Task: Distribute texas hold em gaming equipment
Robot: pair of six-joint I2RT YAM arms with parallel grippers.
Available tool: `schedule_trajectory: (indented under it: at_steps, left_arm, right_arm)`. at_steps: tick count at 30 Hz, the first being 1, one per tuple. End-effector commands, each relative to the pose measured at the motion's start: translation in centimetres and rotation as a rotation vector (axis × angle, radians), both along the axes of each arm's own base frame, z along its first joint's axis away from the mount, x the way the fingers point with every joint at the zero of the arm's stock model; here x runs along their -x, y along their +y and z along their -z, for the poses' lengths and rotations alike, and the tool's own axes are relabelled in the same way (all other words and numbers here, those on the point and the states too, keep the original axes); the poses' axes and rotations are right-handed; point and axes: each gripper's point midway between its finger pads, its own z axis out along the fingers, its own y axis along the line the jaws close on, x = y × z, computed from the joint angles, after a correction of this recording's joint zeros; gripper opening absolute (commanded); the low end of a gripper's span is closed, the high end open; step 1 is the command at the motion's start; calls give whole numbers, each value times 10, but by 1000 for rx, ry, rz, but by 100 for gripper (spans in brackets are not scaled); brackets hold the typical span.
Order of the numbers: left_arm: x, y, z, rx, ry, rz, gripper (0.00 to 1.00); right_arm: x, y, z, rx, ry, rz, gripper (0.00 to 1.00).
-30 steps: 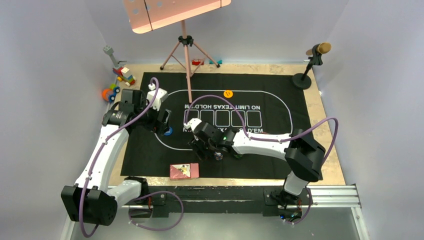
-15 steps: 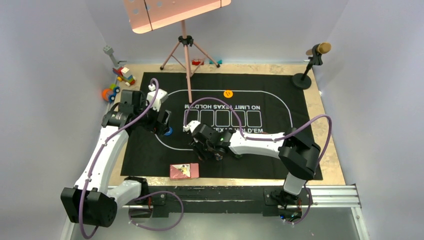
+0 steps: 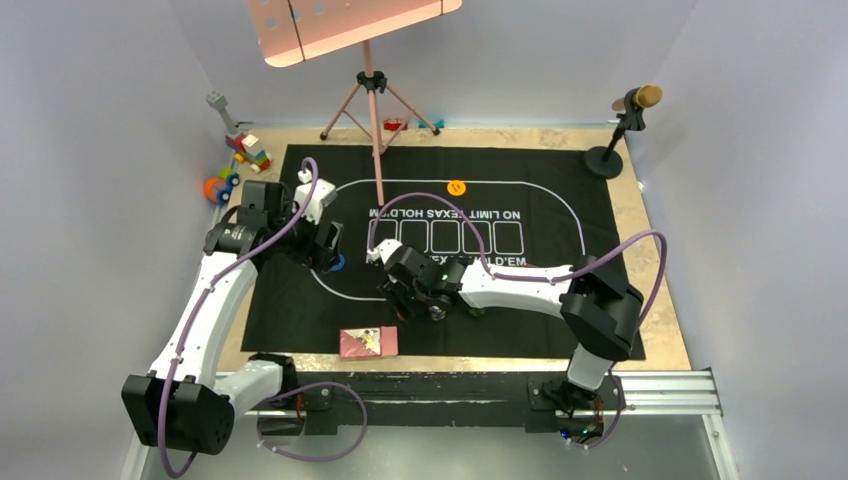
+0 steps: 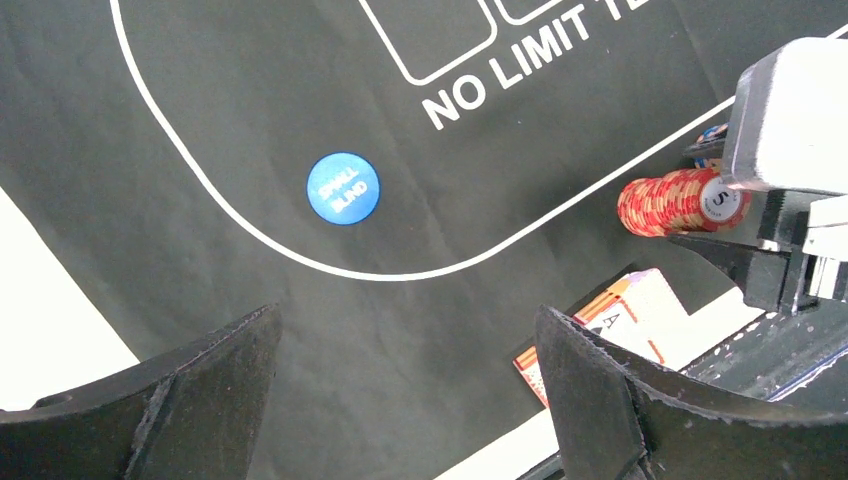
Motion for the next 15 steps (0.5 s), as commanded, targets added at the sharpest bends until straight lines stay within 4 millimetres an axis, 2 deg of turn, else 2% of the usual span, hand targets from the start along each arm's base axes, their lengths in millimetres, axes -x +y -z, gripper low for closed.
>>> schedule_trajectory:
  at_steps: [1,8,15]
  left_arm:
    - [-1,-2,-6,10,-39,34,100]
    - [-1,-2,-5,8,-43,38,100]
    - [2,-2,-6,5,-57,41,100]
  right_arm:
    - [-6,8,-38,-67,-61,-2,59]
    - [-7,11,-45,-84,-60,6,55]
    - [-6,9,-36,-56,-46,3,53]
